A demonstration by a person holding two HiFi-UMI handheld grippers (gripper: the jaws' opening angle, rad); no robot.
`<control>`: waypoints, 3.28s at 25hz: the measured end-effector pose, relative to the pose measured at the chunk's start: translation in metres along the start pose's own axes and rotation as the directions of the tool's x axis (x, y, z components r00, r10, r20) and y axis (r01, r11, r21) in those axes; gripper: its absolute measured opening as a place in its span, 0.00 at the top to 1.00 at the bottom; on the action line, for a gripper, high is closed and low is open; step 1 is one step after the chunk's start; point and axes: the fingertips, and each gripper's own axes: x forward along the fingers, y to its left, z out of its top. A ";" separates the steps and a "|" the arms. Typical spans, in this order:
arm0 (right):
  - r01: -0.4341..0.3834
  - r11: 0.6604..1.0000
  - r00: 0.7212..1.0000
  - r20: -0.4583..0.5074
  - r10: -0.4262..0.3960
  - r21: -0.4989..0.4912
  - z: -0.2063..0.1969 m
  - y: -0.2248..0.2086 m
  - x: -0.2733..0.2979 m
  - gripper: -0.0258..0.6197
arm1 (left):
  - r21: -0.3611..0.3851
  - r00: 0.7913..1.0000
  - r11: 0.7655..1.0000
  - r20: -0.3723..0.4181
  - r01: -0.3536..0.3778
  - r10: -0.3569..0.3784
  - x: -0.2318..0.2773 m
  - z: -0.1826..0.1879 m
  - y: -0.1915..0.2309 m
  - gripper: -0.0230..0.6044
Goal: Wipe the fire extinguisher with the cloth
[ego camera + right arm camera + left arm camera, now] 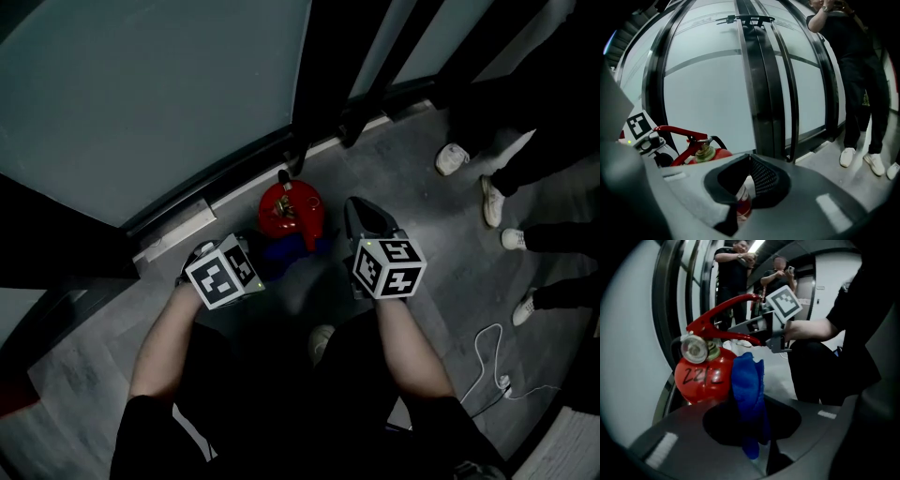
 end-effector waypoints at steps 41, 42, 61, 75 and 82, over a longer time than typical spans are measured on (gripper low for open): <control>0.005 0.999 0.996 0.088 -0.001 -0.039 0.027 -0.002 -0.031 0.95 | -0.230 0.970 0.964 -0.229 -0.137 0.083 0.145 -0.125 0.028 0.81; -0.004 0.998 0.996 0.084 0.009 -0.061 0.028 0.003 -0.033 0.95 | -0.233 0.969 0.962 -0.229 -0.144 0.089 0.149 -0.129 0.029 0.81; -0.025 0.993 0.998 0.063 0.033 -0.114 0.021 0.001 -0.059 0.95 | -0.423 0.931 0.852 -0.317 -0.308 0.179 0.199 -0.199 0.054 0.81; -0.006 0.994 1.000 0.017 0.008 -0.113 0.021 0.001 -0.014 0.95 | -0.423 0.993 0.904 -0.117 -0.062 0.014 0.147 -0.160 -0.008 0.81; 0.025 0.993 0.998 0.053 -0.019 -0.116 0.034 0.001 -0.012 0.94 | -0.526 0.979 0.851 0.178 0.010 0.098 0.080 -0.042 -0.029 0.81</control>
